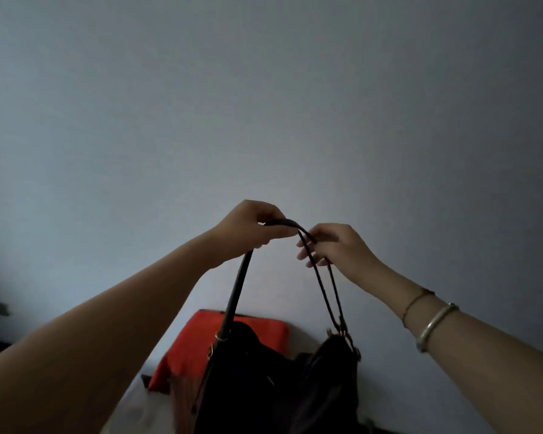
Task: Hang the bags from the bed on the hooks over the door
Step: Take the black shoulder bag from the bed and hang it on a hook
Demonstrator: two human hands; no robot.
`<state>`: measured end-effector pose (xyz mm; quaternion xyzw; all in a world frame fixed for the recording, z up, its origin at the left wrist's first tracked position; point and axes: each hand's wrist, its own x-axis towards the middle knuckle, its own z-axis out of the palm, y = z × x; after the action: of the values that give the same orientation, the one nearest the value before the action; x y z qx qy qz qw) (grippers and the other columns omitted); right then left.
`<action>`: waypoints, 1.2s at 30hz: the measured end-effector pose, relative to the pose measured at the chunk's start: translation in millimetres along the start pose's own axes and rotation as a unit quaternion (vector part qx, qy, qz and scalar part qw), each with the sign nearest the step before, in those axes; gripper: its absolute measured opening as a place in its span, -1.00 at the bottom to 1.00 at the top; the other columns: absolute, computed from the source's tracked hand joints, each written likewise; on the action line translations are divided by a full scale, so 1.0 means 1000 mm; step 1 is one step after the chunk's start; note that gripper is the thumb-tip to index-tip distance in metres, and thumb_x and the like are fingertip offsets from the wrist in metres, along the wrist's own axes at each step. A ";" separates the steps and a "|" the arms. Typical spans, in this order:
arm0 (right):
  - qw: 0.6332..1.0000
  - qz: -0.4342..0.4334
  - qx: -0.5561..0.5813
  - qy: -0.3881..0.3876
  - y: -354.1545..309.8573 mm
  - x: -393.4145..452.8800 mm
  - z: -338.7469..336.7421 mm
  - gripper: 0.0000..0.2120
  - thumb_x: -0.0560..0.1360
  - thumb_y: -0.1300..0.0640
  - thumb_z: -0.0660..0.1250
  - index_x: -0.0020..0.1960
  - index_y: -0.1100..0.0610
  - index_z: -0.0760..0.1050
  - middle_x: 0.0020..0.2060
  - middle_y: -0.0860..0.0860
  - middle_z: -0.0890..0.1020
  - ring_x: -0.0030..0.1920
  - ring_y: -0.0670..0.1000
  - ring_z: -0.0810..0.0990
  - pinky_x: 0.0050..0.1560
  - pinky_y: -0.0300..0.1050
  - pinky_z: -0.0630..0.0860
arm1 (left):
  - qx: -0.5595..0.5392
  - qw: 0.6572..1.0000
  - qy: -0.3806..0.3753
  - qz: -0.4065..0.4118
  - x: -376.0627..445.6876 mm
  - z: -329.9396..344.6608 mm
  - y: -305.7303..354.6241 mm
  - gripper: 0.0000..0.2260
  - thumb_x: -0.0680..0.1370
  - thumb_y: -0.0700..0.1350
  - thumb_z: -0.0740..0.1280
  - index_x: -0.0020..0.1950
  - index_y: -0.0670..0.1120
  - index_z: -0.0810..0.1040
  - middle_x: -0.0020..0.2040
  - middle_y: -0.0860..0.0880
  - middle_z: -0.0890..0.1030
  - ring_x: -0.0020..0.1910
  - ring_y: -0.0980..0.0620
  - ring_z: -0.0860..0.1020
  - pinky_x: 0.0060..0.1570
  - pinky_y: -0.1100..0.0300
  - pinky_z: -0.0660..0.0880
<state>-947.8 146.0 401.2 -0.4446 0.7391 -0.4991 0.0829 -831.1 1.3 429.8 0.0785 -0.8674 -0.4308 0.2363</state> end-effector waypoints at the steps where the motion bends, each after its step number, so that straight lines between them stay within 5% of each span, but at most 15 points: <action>1: 1.000 0.019 0.013 -0.009 0.008 0.003 -0.022 -0.77 0.42 0.26 0.18 -0.07 0.18 0.60 -0.20 0.16 0.71 -0.20 0.07 0.66 -0.02 -0.03 0.49 | -0.010 1.000 -0.014 0.014 0.018 0.017 0.006 -0.84 0.44 -0.07 0.43 -0.16 -0.16 0.62 -0.35 0.04 0.48 -0.42 0.15 0.39 -0.38 0.32 0.36; 4: 0.998 0.057 0.024 -0.015 0.037 0.004 -0.089 -0.74 0.46 0.24 0.13 0.02 0.17 0.56 -0.24 0.14 0.68 -0.13 0.07 0.65 0.14 0.04 0.48 | -0.039 0.996 -0.069 0.051 0.078 0.077 0.028 -0.82 0.45 -0.09 0.42 -0.13 -0.21 0.61 -0.41 0.08 0.46 -0.47 0.19 0.39 -0.37 0.30 0.37; 10: 0.976 0.068 -0.018 0.207 0.088 -0.014 -0.211 -0.85 0.48 0.28 0.27 0.00 0.13 0.35 -0.36 0.00 0.45 -0.34 -0.01 0.39 -0.19 -0.08 0.42 | -0.077 0.965 -0.201 0.149 0.184 0.185 0.081 -0.79 0.44 -0.02 0.42 -0.16 -0.17 0.59 -0.31 -0.03 0.46 -0.34 0.05 0.39 -0.31 0.20 0.38; 17: 0.893 0.039 -0.107 0.436 0.093 -0.028 -0.338 -0.70 0.45 0.41 0.25 -0.26 0.06 0.28 -0.44 -0.04 0.44 -0.52 -0.14 0.39 -0.43 -0.16 0.29 | -0.182 0.891 -0.336 0.247 0.275 0.297 0.160 -0.82 0.51 -0.18 0.33 0.10 -0.15 0.50 -0.24 0.00 0.47 -0.34 0.07 0.44 -0.28 0.24 0.45; 22: 0.809 0.064 -0.245 0.530 0.089 -0.063 -0.423 -0.61 0.38 0.56 0.12 -0.45 0.16 0.44 -0.42 0.08 0.53 -0.42 -0.17 0.52 -0.36 -0.34 0.36 | -0.278 0.826 -0.394 0.293 0.309 0.370 0.243 -0.85 0.51 -0.30 0.28 -0.03 -0.10 0.36 -0.10 -0.09 0.50 -0.25 0.06 0.45 -0.18 0.27 0.44; 26: 0.741 0.070 -0.319 0.586 0.082 -0.097 -0.486 -0.62 0.42 0.47 0.20 -0.38 0.08 0.57 -0.39 0.01 0.58 -0.44 -0.26 0.49 -0.31 -0.43 0.38 | -0.252 0.780 -0.398 0.412 0.318 0.424 0.315 -0.82 0.50 -0.40 0.21 -0.07 -0.15 0.51 -0.16 0.01 0.51 -0.19 0.18 0.47 -0.23 0.53 0.40; 29: 0.701 0.052 -0.365 0.610 0.066 -0.127 -0.541 -0.64 0.44 0.46 0.18 -0.24 0.11 0.64 -0.30 -0.13 0.60 -0.31 -0.38 0.52 -0.16 -0.54 0.38 | -0.214 0.759 -0.348 0.506 0.327 0.469 0.379 -0.72 0.48 -0.42 0.19 -0.09 -0.11 0.61 -0.05 0.04 0.58 -0.09 0.22 0.53 -0.06 0.47 0.48; 34: 0.683 0.036 -0.460 0.566 0.043 -0.165 -0.635 -0.51 0.43 0.48 0.18 0.01 -0.08 0.57 0.00 -0.11 0.53 0.01 -0.25 0.52 0.17 -0.42 0.38 | -0.234 0.739 -0.170 0.609 0.344 0.519 0.482 -0.70 0.47 -0.39 0.23 -0.01 -0.07 0.63 0.00 0.05 0.58 -0.04 0.19 0.49 -0.01 0.49 0.37; 36: 0.689 0.037 -0.499 0.525 0.029 -0.173 -0.668 -0.51 0.45 0.45 0.18 0.18 -0.06 0.50 0.07 -0.18 0.48 0.08 -0.34 0.47 0.24 -0.45 0.33 | -0.256 0.724 -0.128 0.628 0.350 0.526 0.523 -0.71 0.48 -0.39 0.22 0.03 -0.09 0.61 0.07 -0.01 0.59 0.04 0.15 0.49 0.03 0.50 0.37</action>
<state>-1239.8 720.7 648.1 -0.0586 0.8180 -0.2051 -0.5342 -1353.9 578.5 688.0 -0.6036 -0.5968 -0.3955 0.3508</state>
